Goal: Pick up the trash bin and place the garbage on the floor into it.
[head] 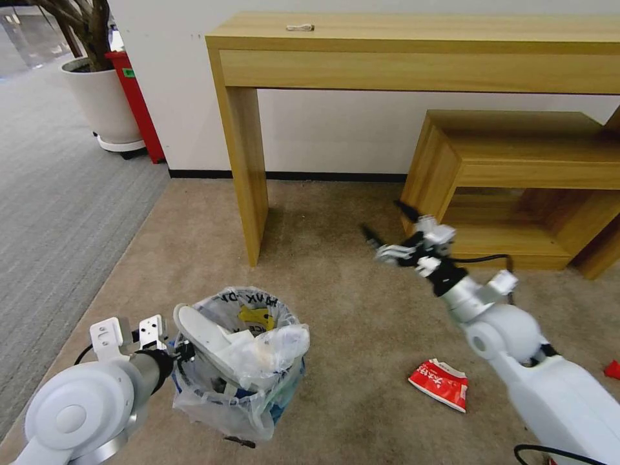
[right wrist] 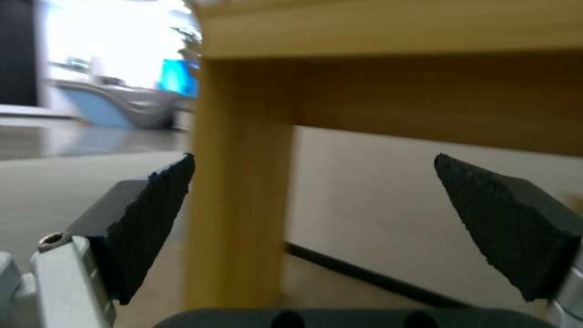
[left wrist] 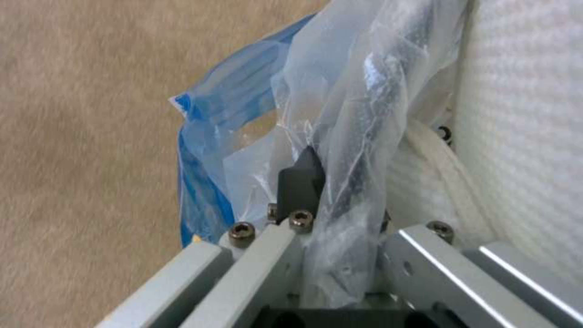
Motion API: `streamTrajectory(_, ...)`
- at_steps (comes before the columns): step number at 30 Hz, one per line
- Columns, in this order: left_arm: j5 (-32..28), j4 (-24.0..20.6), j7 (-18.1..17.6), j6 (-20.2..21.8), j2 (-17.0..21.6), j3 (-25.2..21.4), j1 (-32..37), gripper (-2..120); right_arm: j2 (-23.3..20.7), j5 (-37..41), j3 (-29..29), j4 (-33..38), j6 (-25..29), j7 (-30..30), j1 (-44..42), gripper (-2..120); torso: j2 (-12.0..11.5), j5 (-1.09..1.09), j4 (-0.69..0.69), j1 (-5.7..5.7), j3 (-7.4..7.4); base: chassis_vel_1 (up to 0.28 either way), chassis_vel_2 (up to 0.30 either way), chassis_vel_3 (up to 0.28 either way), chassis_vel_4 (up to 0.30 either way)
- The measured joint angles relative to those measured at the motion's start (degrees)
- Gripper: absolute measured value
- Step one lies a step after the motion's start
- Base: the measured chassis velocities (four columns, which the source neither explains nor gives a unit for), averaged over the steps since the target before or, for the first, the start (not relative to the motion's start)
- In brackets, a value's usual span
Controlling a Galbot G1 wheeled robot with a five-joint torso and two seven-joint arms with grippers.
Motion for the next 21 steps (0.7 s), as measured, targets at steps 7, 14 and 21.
streamTrajectory(7, 2.0, 0.3, 1.6, -0.3, 0.2, 0.3, 0.0, 0, 3.7, -2.8, 8.3, 0.9, 0.0, 0.6, -8.1, 100, 0.0, 0.02, 0.0, 0.0, 0.0, 0.0, 0.0, 0.0, 0.0)
streamTrajectory(14, 4.6, 0.3, 4.6, -0.4, 0.1, 0.8, 0.6, 0, 6.2, -4.1, 10.8, 2.9, 1.2, 0.4, -13.0, 100, 0.0, 0.0, 0.01, 0.0, 0.0, 0.0, 0.0, 0.0, 0.0)
streamTrajectory(21, 5.6, 0.4, 5.2, -0.9, -0.1, 0.9, 1.0, 0, 6.5, -5.4, 10.9, 3.8, 1.6, -0.5, -13.8, 100, 0.0, 0.0, 0.02, 0.0, 0.0, 0.0, 0.0, 0.0, 0.0)
